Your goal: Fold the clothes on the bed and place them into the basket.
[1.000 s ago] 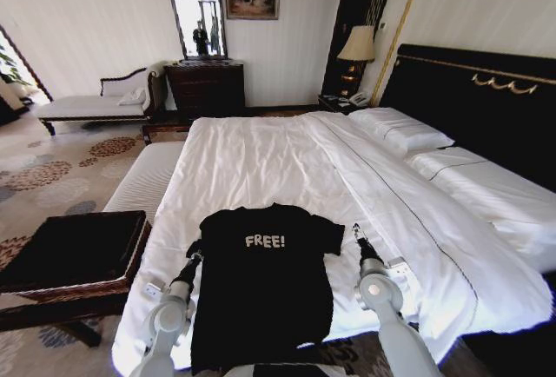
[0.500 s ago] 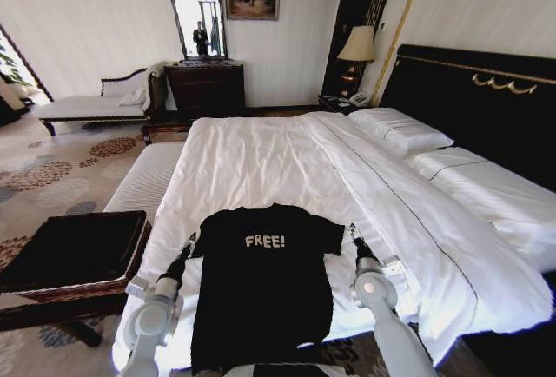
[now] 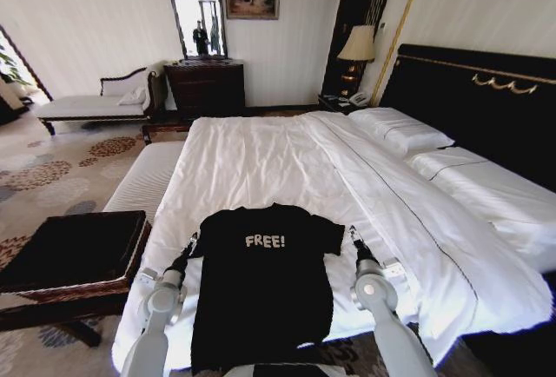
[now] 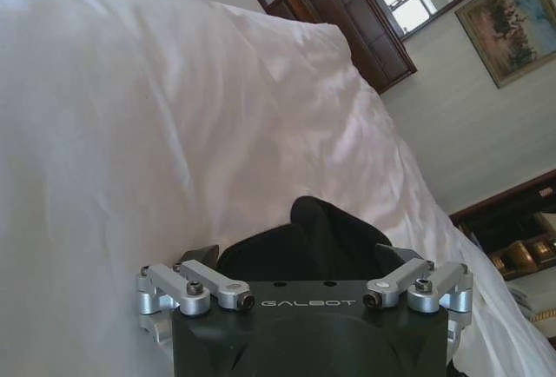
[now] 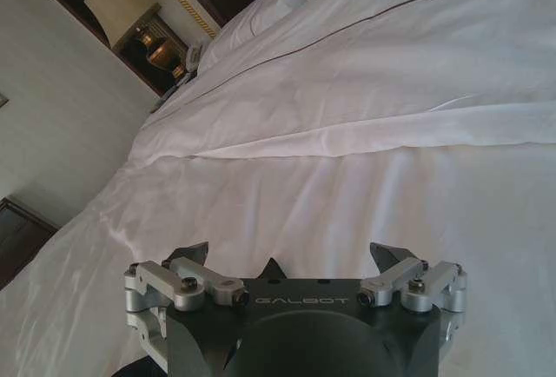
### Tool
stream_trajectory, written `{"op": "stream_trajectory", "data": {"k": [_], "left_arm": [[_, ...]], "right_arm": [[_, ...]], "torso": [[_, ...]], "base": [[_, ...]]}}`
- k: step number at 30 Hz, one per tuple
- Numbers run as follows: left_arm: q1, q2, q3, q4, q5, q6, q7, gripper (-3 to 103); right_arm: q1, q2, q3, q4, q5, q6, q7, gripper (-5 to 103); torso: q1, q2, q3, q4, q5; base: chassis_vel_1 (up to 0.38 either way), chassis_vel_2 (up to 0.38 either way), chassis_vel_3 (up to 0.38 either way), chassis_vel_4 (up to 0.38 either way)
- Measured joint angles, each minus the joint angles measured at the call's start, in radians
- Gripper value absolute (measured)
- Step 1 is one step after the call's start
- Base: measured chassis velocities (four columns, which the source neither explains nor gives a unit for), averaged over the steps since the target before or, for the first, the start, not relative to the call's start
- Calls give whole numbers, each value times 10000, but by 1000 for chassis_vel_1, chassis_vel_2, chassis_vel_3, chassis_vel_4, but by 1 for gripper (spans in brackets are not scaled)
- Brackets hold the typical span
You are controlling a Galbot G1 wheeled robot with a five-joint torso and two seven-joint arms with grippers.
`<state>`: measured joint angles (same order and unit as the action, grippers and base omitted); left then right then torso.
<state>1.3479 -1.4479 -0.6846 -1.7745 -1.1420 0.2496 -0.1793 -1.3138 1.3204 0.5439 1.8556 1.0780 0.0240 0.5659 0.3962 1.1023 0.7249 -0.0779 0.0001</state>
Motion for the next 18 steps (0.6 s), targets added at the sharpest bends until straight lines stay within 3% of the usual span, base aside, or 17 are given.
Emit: {"op": "stream_trajectory", "data": {"k": [18], "left_arm": [[1091, -345, 941, -1401, 540, -6, 164, 100]], "right_arm": [[196, 103, -149, -203, -46, 0, -2, 100]], "torso": [[0, -2, -1, 0, -1]], "base": [[0, 0, 0, 0]]}}
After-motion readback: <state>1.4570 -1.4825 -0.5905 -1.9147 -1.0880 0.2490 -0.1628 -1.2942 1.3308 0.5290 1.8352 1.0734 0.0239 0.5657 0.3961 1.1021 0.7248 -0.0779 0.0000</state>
